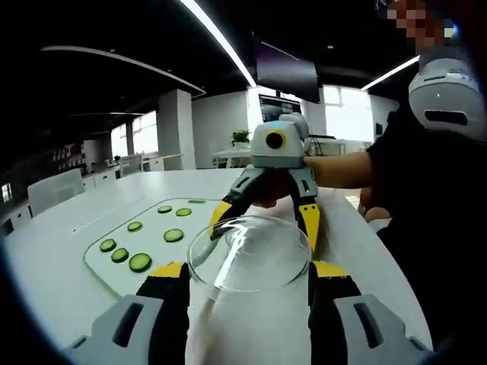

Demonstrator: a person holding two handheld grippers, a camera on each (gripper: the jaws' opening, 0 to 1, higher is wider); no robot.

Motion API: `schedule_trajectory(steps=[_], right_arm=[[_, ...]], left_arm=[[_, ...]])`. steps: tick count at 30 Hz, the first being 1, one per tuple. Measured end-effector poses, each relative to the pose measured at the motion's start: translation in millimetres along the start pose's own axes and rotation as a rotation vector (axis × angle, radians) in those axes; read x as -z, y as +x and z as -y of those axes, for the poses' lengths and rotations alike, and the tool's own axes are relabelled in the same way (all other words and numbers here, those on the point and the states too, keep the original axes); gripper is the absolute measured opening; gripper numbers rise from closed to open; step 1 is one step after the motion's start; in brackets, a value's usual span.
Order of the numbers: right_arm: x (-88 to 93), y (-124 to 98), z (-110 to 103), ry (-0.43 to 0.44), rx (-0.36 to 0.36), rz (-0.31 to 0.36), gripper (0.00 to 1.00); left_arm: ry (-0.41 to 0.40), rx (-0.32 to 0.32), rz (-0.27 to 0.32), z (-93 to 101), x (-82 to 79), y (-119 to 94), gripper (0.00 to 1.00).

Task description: Open the petri dish lid, add cucumber slices into the petri dish, and close the lid

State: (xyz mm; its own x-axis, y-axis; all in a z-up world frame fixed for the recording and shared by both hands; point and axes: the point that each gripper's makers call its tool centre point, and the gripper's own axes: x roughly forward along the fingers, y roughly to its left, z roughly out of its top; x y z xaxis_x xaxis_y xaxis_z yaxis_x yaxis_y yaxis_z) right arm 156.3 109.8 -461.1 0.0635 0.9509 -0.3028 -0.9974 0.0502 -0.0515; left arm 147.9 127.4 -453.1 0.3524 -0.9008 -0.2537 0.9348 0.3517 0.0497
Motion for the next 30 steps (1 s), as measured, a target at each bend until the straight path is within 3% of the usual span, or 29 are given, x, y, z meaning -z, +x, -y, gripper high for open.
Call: schedule_trajectory(steps=[14,30], right_arm=[[-14.4,45,-9,-0.015,-0.064,-0.032,0.6],[1.5,65,-15,-0.016,-0.079,-0.123,0.6]], left_arm=[[-0.007,-0.057,-0.014,-9.5,9.6,-45,0.62],[-0.034,-0.06,-0.038,-9.3,35.1,-50,0.62]])
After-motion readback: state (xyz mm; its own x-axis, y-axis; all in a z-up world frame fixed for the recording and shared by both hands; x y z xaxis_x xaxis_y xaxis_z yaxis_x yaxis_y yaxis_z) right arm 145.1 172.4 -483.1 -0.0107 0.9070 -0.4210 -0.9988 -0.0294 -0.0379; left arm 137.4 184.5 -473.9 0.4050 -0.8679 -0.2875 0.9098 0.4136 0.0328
